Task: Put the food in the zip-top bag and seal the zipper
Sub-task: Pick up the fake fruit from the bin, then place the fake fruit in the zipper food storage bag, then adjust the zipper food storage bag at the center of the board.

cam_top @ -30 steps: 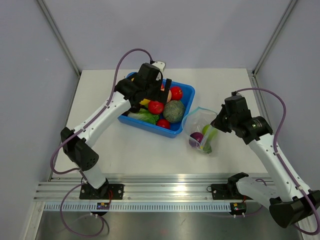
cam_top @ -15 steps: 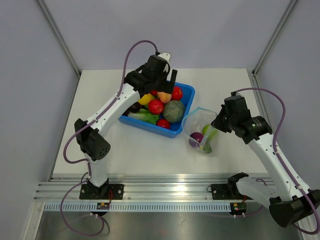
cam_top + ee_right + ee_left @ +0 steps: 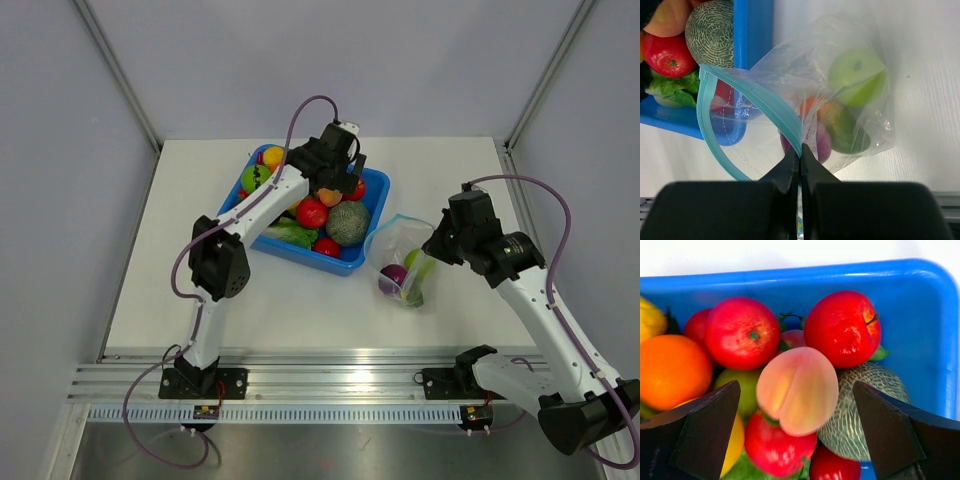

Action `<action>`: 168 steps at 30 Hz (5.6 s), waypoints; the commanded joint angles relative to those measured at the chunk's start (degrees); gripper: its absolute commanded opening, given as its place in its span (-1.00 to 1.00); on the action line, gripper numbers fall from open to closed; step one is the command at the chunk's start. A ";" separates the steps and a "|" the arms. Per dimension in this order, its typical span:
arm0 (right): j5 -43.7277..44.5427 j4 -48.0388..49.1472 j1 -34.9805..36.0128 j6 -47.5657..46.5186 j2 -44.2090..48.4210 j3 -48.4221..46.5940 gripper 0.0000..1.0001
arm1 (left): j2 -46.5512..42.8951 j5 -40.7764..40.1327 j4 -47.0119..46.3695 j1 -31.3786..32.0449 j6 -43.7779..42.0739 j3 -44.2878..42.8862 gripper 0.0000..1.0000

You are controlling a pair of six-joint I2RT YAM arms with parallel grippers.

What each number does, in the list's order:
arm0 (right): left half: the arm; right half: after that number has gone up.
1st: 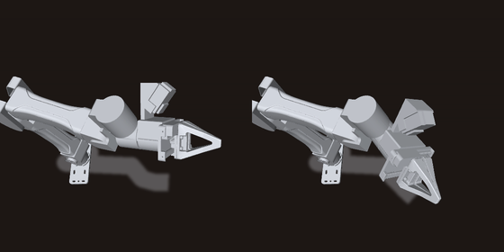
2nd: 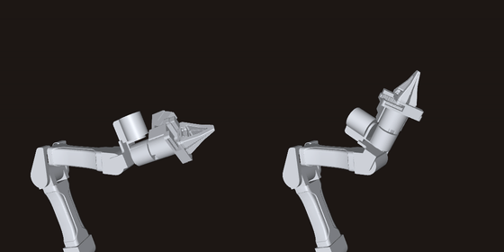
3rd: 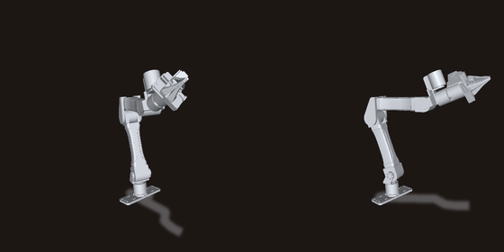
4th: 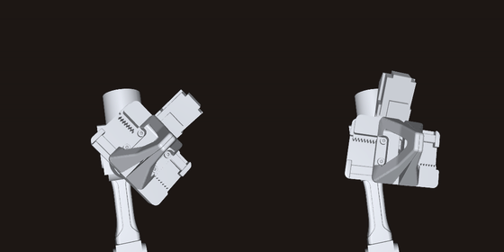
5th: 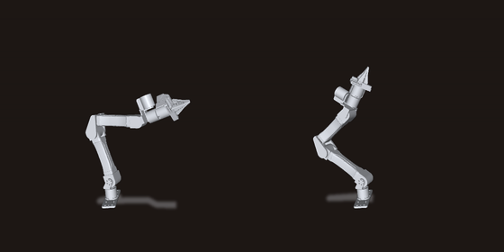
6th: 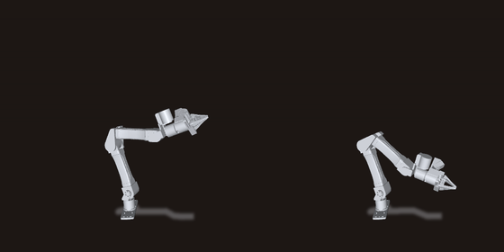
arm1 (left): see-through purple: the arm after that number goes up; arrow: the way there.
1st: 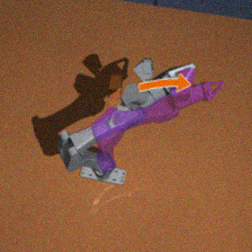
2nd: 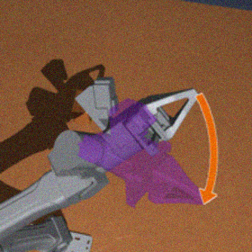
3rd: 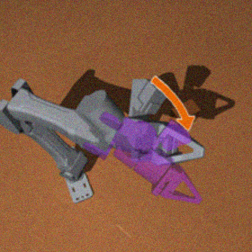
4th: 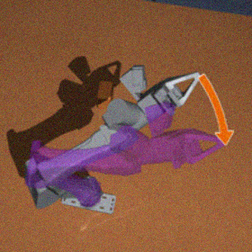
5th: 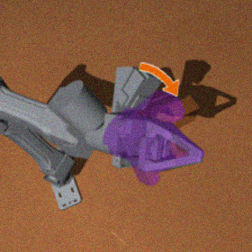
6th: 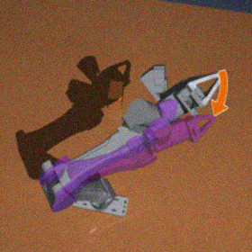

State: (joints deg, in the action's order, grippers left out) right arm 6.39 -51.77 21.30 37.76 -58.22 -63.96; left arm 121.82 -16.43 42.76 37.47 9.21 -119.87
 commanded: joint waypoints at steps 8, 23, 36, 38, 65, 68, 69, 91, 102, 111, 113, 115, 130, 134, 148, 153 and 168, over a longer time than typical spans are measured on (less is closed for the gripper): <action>-0.24 2.28 -0.29 -0.76 -1.02 -1.16 -1.00 | 4.83 1.22 -1.46 -2.32 -0.42 -1.50 0.97; -1.12 3.43 -0.29 -0.23 -1.99 -0.72 -1.00 | -10.25 5.79 -7.34 -2.32 4.49 10.27 -0.13; -1.65 4.75 -0.29 -0.58 -3.13 -1.43 -1.00 | -24.69 11.77 -6.38 -1.53 6.87 18.35 -0.74; -2.00 4.83 -0.29 -0.49 -2.96 -1.52 -1.00 | -26.45 11.68 -6.20 -1.35 6.87 19.85 -0.78; -4.28 6.59 -0.21 -0.05 -4.36 -0.46 -0.99 | -33.49 26.70 -2.42 8.93 8.36 23.72 -1.00; -4.63 6.77 -0.21 0.03 -4.10 -0.02 -1.00 | -33.23 31.00 -5.74 10.34 10.47 24.77 -1.00; -4.64 6.77 -0.21 0.04 -3.84 0.15 -1.00 | -32.88 32.76 -6.81 10.77 11.78 25.65 -1.00; -10.44 7.30 -0.29 2.93 2.31 5.69 -0.99 | -17.59 28.73 -19.29 14.73 18.29 23.64 -1.00; -9.03 5.80 -0.29 3.20 4.08 4.64 -0.98 | -17.40 24.51 -19.47 15.44 18.83 23.11 0.79; -9.64 7.56 -0.29 3.55 2.67 5.96 -0.99 | -21.35 26.89 -16.48 15.52 17.60 23.54 0.76; -9.73 7.56 -0.29 3.38 2.49 5.96 -0.99 | -23.46 25.40 -15.52 15.52 16.20 23.81 0.59; -9.73 7.47 -0.29 3.11 2.32 5.87 -0.99 | -25.13 23.56 -13.25 15.44 14.88 23.81 0.52; -9.56 7.30 -0.21 2.58 2.41 6.13 -0.98 | -26.37 11.54 -5.06 14.73 14.43 28.02 -0.09; -9.64 7.56 -0.29 2.58 2.41 6.31 -0.99 | -25.67 9.65 -6.64 14.12 15.13 30.40 -0.20; -9.73 7.82 -0.29 2.14 1.70 6.04 -0.99 | -20.40 21.34 -10.42 14.03 17.59 31.11 -0.33; -8.42 7.30 -0.29 1.18 1.35 4.99 -0.99 | -19.69 22.14 -7.88 14.03 17.33 28.47 -1.00; -2.00 2.73 -4.78 -5.77 -7.98 -6.78 -1.00 | -15.22 39.82 -7.35 11.04 26.29 13.18 -1.00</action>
State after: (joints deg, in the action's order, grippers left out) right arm 3.90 -48.05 16.62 33.89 -68.27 -67.11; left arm 104.31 22.13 36.99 49.25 32.88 -103.07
